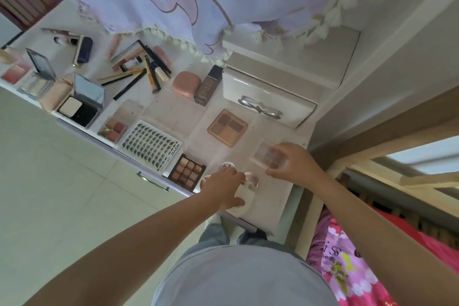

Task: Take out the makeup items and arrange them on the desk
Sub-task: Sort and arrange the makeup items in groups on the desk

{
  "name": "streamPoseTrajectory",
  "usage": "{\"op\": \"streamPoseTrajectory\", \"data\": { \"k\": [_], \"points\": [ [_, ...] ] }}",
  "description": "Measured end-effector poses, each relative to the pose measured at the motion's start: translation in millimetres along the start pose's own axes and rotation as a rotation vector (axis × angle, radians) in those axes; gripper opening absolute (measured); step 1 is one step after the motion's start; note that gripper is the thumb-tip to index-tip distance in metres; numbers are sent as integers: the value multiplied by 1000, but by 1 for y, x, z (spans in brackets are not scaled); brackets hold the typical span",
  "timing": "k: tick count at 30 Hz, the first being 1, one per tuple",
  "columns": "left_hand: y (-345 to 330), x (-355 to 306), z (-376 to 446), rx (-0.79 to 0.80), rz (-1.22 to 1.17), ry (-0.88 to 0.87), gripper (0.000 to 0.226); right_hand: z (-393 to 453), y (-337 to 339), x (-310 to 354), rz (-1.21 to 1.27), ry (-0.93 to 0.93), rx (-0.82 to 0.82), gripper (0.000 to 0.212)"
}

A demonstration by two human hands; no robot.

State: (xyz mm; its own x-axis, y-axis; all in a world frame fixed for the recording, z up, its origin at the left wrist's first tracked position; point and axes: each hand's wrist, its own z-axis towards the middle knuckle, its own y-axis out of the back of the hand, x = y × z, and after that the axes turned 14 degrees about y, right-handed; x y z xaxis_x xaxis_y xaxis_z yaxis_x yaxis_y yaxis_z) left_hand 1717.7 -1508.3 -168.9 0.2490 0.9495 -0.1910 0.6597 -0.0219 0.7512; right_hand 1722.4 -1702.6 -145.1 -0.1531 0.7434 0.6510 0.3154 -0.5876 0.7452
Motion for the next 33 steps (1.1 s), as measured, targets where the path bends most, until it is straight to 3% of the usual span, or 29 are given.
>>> {"op": "streamPoseTrajectory", "data": {
  "k": [3, 5, 8, 10, 14, 16, 20, 28, 33],
  "points": [
    [1, 3, -4, -64, -85, -21, 60, -6, 2, 3, 21, -30, -24, 51],
    [10, 3, -7, -110, -353, -5, 69, -9, 5, 7, 56, -35, -17, 55],
    [34, 3, -10, -5, -862, 11, 79, -15, 14, 20, 144, -15, -7, 56],
    [49, 4, -12, 98, -1009, -50, 76, -17, 20, 31, 185, 15, 5, 55],
    [72, 2, -22, 132, -1083, -264, 46, -20, 36, 50, 290, 21, -45, 51],
    [78, -1, -24, 136, -1172, -291, 43, -21, 43, 56, 337, 8, -82, 50],
    [82, -10, -22, 119, -1320, -246, 47, -20, 52, 58, 379, -37, -106, 49],
    [84, -11, -24, 207, -1321, -229, 54, -22, 57, 52, 556, -98, -96, 37],
    [79, -6, -24, 230, -1314, -75, 65, -21, 54, 43, 603, -127, -85, 35]
  ]
}}
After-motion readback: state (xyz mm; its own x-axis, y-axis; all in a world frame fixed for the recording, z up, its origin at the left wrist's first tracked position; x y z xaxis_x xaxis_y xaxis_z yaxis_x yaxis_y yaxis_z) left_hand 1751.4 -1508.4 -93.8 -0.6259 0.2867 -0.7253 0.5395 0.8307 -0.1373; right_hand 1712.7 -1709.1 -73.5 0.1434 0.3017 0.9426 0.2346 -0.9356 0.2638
